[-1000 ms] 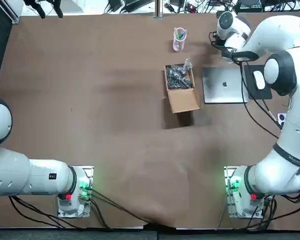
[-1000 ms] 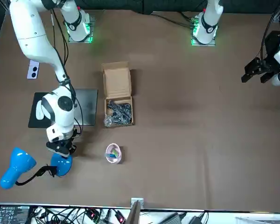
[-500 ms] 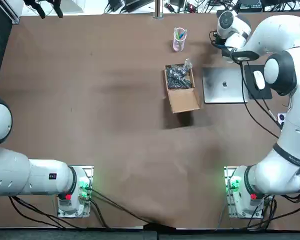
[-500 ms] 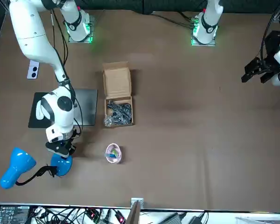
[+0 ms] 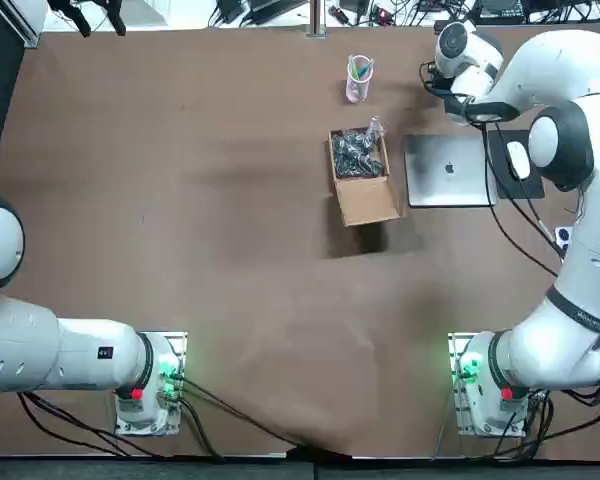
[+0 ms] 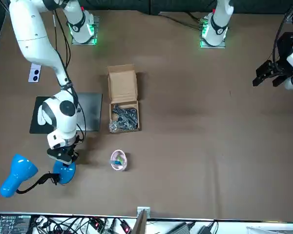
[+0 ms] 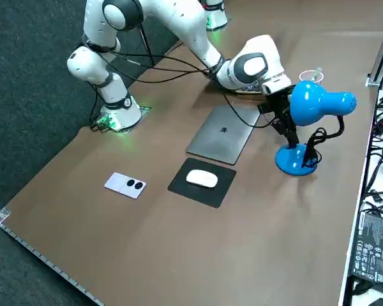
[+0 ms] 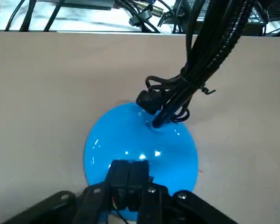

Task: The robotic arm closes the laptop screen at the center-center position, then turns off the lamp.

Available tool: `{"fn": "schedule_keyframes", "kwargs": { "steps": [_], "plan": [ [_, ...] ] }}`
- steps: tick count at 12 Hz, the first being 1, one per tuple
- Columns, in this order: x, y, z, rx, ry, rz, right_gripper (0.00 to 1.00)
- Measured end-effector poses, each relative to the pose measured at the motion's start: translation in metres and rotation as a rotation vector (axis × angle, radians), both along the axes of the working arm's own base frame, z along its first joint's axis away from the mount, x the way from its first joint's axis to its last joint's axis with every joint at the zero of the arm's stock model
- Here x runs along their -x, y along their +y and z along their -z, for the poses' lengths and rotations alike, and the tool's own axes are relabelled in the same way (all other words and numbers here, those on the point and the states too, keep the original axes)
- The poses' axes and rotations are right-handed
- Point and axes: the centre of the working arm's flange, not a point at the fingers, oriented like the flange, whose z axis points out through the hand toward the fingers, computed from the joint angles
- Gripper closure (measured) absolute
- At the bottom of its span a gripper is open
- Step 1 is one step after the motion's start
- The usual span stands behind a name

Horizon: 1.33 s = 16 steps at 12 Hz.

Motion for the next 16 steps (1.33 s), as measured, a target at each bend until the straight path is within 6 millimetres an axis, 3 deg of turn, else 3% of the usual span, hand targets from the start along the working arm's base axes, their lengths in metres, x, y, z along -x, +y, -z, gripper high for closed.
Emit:
{"fn": "schedule_keyframes", "kwargs": {
  "steps": [9,13,16],
  "plan": [
    [-0.005,0.002,-0.009,-0.003,-0.020,-0.005,0.98],
    [-0.009,0.008,-0.044,0.049,-0.035,0.035,0.98],
    [-0.003,0.034,-0.075,0.086,-0.033,0.058,0.96]
  ]
}}
